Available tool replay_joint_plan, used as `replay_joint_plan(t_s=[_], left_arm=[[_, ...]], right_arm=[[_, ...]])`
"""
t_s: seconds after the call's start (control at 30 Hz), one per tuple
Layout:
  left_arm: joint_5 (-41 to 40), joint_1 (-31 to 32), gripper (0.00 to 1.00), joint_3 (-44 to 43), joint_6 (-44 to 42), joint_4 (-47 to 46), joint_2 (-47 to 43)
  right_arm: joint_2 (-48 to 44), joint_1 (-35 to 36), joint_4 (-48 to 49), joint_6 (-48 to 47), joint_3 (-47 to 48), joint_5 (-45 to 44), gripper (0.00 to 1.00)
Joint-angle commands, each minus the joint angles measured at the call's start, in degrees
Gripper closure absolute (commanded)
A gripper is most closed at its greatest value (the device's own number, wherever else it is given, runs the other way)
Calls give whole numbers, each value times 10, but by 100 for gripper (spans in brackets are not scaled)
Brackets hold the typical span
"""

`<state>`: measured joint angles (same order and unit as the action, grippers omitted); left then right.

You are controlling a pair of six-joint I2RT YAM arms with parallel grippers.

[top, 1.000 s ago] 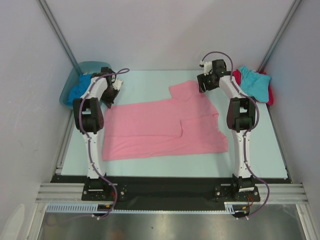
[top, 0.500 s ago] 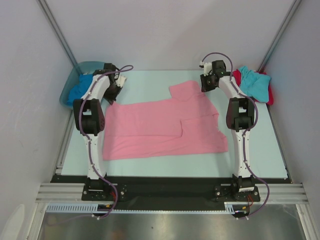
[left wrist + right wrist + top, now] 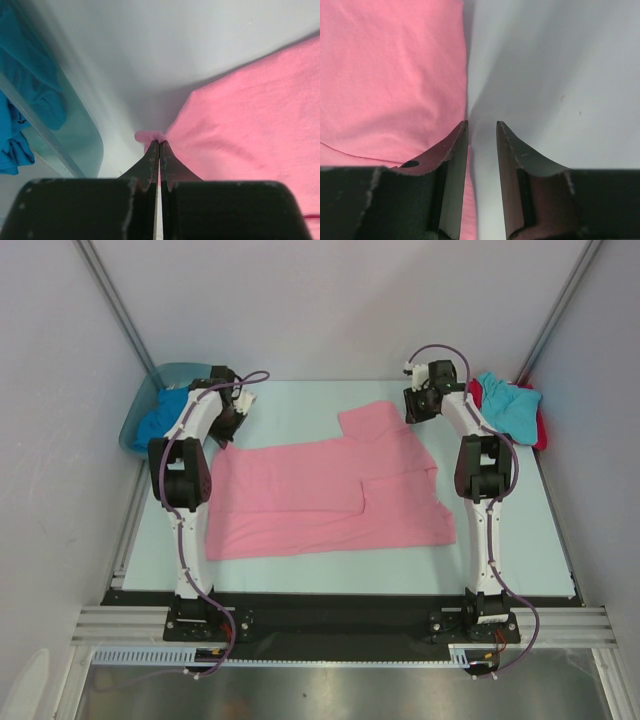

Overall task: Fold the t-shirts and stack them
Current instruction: Fold the tshirt

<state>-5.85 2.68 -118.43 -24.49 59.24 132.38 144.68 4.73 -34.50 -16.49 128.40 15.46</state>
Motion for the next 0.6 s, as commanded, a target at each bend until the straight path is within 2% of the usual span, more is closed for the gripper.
replay_joint_plan(t_s=[0.0, 0.2, 0.33, 0.43, 0.53, 0.57], left_arm=[[-7, 4, 100, -26, -14, 1, -17], [-6, 4, 100, -29, -15, 1, -15], [-3, 4, 100, -29, -16, 1, -12], [0, 4, 100, -29, -15, 1, -12], [0, 5, 100, -29, -14, 2, -12], [0, 5, 100, -29, -15, 1, -12]], right_arm=[[-22, 2, -1, -1, 18, 6, 67], [-37, 7, -36, -4, 3, 54, 66], [-41, 11, -53, -8, 3, 76, 56], [-44, 12, -58, -9, 1, 77, 55], [-48, 12, -57, -9, -2, 77, 61], [-48, 12, -55, -10, -3, 76, 67]])
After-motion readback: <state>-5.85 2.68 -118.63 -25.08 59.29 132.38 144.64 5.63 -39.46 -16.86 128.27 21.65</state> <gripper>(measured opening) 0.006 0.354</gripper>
